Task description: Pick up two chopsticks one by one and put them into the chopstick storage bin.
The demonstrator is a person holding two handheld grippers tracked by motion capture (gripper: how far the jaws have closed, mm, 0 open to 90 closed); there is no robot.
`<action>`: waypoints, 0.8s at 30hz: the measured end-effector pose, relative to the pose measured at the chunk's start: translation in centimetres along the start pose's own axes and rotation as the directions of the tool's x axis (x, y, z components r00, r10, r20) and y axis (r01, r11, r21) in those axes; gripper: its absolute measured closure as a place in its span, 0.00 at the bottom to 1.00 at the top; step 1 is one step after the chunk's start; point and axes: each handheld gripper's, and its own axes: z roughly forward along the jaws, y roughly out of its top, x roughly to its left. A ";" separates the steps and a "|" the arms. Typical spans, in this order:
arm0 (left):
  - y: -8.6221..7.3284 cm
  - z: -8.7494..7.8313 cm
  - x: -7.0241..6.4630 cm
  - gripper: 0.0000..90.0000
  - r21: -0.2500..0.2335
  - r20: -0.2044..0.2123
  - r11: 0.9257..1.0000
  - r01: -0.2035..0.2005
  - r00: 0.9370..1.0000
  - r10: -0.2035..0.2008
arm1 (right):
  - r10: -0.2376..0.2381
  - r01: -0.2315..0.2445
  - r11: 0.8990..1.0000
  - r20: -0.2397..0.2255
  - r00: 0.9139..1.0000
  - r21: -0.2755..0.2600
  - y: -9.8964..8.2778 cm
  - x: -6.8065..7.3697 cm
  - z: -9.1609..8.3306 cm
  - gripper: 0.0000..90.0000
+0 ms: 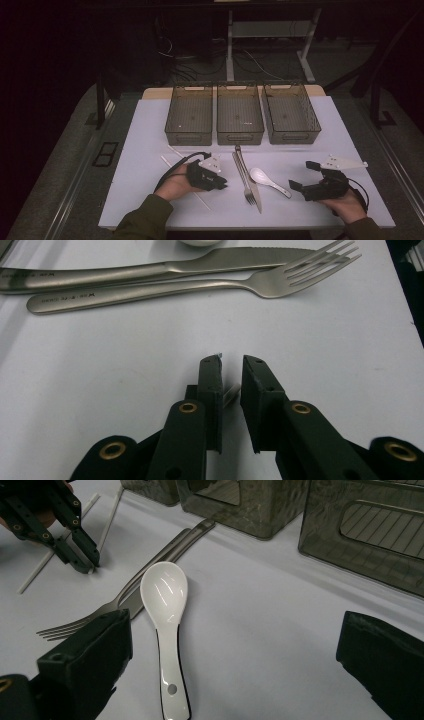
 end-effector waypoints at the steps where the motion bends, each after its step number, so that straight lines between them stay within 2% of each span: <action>1: 0.0 0.0 0.1 0.88 -0.002 -0.001 1.000 0.000 1.000 0.000 | 0.000 0.000 1.000 0.000 1.000 0.000 0.0 0.0 0.0 0.02; 4: 0.3 0.3 0.7 0.92 -0.023 -0.009 1.000 0.019 1.000 -0.019 | -0.001 0.001 1.000 0.000 1.000 0.000 0.0 0.0 0.0 0.02; 5: 0.4 0.3 1.0 0.92 -0.020 -0.014 1.000 0.009 1.000 -0.009 | -0.001 0.001 1.000 0.000 1.000 0.000 0.0 0.0 0.0 0.02; 6: 0.5 0.4 1.2 0.92 -0.022 -0.013 1.000 0.018 1.000 -0.019 | 0.001 -0.001 1.000 0.001 1.000 0.000 0.0 0.0 0.0 0.02; 7: 0.5 0.6 1.3 0.92 -0.046 -0.010 0.998 0.042 0.999 -0.043 | 0.001 -0.001 1.000 0.001 1.000 0.000 0.0 0.0 0.0 0.02; 9: 0.6 0.7 1.7 0.92 -0.036 -0.011 0.999 0.031 0.999 -0.031 | -0.001 0.001 1.000 0.000 1.000 0.002 0.0 0.0 0.0 0.02; 11: 0.7 0.8 2.0 0.92 -0.047 -0.020 0.998 0.045 0.999 -0.046 | 0.000 0.000 1.000 -0.001 1.000 0.002 0.0 0.0 0.1 0.02; 16: 1.0 0.9 3.2 0.92 -0.036 -0.045 0.999 0.040 0.998 -0.042 | -0.001 0.001 1.000 0.000 1.000 0.002 0.0 0.0 0.0 0.02; 17: 1.0 1.1 3.4 0.93 -0.048 -0.049 0.997 0.055 0.997 -0.058 | -0.001 0.001 1.000 -0.001 1.000 0.002 0.0 0.0 0.0 0.02; 24: 1.2 1.3 4.9 0.93 -0.067 -0.088 0.993 0.096 0.991 -0.102 | 0.002 -0.002 1.000 -0.001 1.000 0.003 0.0 0.0 0.0 0.02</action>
